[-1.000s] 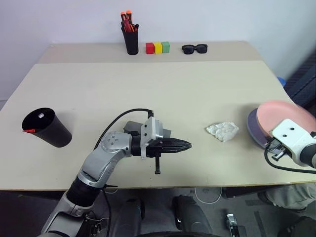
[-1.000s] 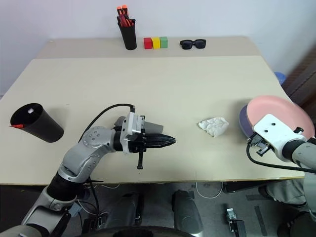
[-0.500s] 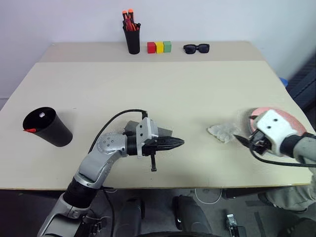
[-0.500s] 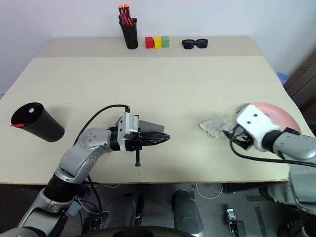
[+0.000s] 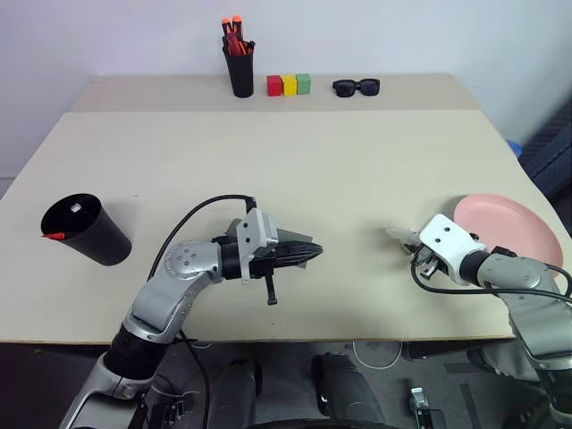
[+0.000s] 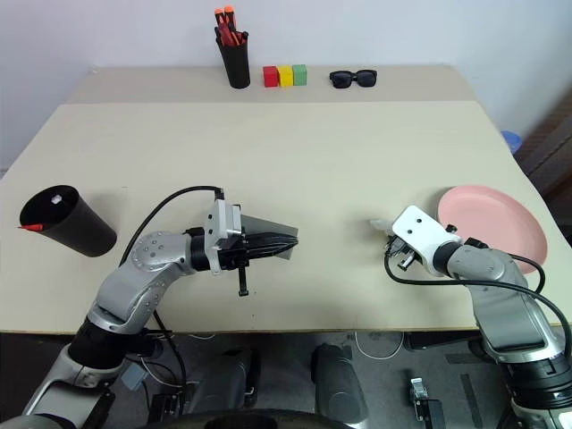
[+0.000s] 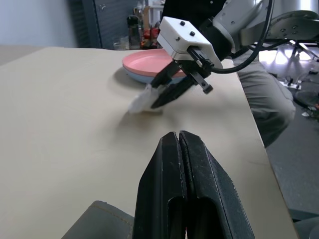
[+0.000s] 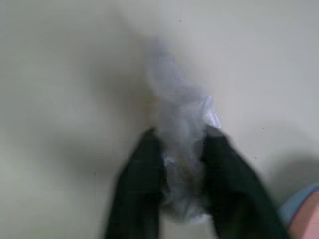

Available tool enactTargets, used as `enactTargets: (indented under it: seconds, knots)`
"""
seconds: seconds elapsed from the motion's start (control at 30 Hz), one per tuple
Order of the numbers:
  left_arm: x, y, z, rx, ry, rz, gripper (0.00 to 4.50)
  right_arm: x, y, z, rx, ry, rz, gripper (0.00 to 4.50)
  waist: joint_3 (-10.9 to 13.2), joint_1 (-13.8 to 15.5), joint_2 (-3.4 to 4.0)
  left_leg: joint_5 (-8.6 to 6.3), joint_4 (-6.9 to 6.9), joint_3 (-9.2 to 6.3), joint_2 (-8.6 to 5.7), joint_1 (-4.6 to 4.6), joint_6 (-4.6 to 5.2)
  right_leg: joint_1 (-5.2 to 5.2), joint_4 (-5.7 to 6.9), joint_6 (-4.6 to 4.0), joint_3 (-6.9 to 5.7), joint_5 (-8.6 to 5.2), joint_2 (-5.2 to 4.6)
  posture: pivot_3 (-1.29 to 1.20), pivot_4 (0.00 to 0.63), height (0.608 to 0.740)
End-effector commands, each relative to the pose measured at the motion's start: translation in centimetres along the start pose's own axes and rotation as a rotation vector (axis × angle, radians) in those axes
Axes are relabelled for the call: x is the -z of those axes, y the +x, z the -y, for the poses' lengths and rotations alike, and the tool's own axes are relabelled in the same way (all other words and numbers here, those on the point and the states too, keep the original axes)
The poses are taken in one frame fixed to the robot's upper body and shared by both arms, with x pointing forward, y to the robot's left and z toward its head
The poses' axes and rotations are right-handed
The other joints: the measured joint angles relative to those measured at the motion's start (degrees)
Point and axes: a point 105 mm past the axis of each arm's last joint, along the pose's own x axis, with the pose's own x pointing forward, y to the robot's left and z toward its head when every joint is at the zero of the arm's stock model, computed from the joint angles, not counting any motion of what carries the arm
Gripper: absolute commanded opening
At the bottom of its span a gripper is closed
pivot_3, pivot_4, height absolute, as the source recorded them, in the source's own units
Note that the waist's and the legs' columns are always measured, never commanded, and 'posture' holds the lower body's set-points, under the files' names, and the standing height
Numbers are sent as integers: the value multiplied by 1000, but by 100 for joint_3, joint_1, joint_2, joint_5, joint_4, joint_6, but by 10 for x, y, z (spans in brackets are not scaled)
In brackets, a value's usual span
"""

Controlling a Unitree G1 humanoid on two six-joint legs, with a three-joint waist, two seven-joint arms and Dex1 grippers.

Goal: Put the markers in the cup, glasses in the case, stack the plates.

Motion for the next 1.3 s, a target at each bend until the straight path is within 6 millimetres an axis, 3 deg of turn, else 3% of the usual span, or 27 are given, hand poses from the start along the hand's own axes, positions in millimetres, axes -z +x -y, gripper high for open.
enactTargets:
  seconds: [0.03, 0.2, 0.3, 0.37, 0.47, 0.63, 0.8, 0.93, 1.1, 1.3]
  knots:
    - [-11, -1, -1, -3, 29, 28, 0, -19, -18, 24, 109, -47, 47, 13, 0, 2, 0, 0, 0, 0, 0, 0, 0, 0, 0, 0, 0, 0, 0, 0, 150, 740]
    - [-12, -2, -5, -13, 24, 30, 0, -3, -51, 61, 258, -49, -56, 13, 0, 41, 0, 0, 1, -1, -1, -3, 0, 0, -2, 1, -1, -1, -3, 0, 150, 740]
    - [-11, -3, -7, -19, 21, 27, 0, 20, -69, 83, 354, -29, -163, 13, 1, 21, -2, 0, 0, 1, -2, -4, 0, 1, -4, 2, -1, -2, -5, 0, 150, 740]
    - [-11, -2, -8, -22, 21, 26, 0, 35, -74, 88, 368, -20, -223, 13, 1, 6, -2, 0, 0, 1, -2, -4, 0, 1, -4, 2, -1, -2, -5, 0, 150, 740]
    - [-11, -2, -10, -30, 25, 23, 0, 51, -74, 86, 335, -18, -279, 1376, 1, -6, -2, 0, -2, 2, 0, -1, 0, 1, -3, 1, -1, -2, -1, 0, 150, 740]
    - [-8, -11, -21, -114, 47, -8, 0, 36, -66, 86, 318, -58, -222, 3818, 0, -34, 2, 0, -3, 5, 1, 1, 0, -2, -2, 2, 2, -2, 1, 0, 150, 740]
    - [-3, -41, -54, -396, 101, -56, 0, 6, -55, 88, 295, -72, -58, 3818, 1, -24, 1, 0, -3, 4, 1, -1, 0, -2, -4, 3, 2, -2, -1, 0, 150, 740]
    - [3, -85, -85, -723, 71, -97, 0, -36, -42, 72, 189, 34, 203, 3818, 5, -31, -6, 0, -6, -1, 5, 0, 0, -2, -2, 8, 0, 1, 3, 0, 150, 740]
    - [9, -121, -87, -868, 83, -147, 0, -54, -32, 43, -9, 181, 373, 3818, 5, 15, -6, 0, -15, -8, 4, -3, 0, -3, -4, 27, -6, 8, -3, 0, 150, 740]
    - [17, -143, -75, -905, 91, -221, 0, -59, -24, 38, -102, 265, 449, 3818, 5, 2, -6, 0, -16, -3, 5, -4, 0, -2, -13, 5, -5, -2, -11, 0, 150, 740]
